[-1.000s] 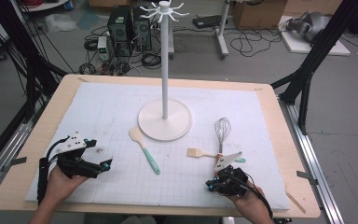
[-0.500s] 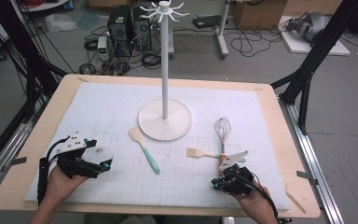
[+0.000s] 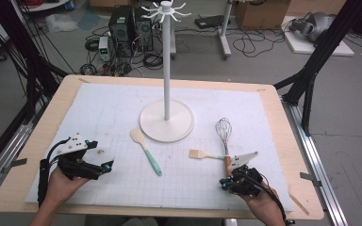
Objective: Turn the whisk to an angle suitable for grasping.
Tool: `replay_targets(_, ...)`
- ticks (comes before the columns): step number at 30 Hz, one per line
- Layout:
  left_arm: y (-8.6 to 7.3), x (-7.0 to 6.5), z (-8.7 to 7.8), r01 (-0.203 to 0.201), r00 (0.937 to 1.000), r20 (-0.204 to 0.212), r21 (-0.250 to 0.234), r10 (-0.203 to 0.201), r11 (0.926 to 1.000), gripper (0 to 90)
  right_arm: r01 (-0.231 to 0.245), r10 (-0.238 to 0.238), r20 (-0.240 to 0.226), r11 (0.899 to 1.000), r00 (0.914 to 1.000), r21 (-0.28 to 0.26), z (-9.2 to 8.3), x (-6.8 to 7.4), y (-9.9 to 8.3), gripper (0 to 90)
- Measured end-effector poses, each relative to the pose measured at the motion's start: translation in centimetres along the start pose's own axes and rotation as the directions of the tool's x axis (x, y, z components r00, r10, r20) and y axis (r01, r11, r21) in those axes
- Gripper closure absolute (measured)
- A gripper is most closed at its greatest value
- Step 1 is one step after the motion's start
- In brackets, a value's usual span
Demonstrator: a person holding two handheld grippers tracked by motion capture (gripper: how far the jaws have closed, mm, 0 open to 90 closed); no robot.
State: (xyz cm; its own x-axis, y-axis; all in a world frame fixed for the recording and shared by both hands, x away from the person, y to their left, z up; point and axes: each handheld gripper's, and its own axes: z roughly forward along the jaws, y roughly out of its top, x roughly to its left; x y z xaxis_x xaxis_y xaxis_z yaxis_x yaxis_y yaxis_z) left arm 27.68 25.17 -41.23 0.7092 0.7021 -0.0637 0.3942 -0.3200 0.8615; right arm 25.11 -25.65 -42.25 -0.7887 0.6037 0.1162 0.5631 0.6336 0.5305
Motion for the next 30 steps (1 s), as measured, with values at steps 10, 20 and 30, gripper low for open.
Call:
replay_targets(10, 0.0, 0.0, 0.0, -0.001, 1.0000, 0.000, 0.003, 0.001, 1.0000, 1.8, -0.013, 0.013, 0.019, 1.000, 0.9997, -0.003, -0.5, -0.5, -0.5, 88.7)
replay_targets(20, 0.0, 0.0, 0.0, 0.001, 1.0000, 0.001, 0.002, -0.001, 1.0000, 1.7, 0.004, -0.004, 0.030, 1.000, 0.9995, -0.004, -0.8, -0.9, -1.0, 88.7)
replay_targets(30, 0.0, -0.1, 0.1, 0.002, 1.0000, 0.001, 0.002, -0.002, 1.0000, 1.7, -0.026, 0.025, 0.051, 1.000, 0.9984, 0.011, -1.3, -1.4, -1.7, 88.7)
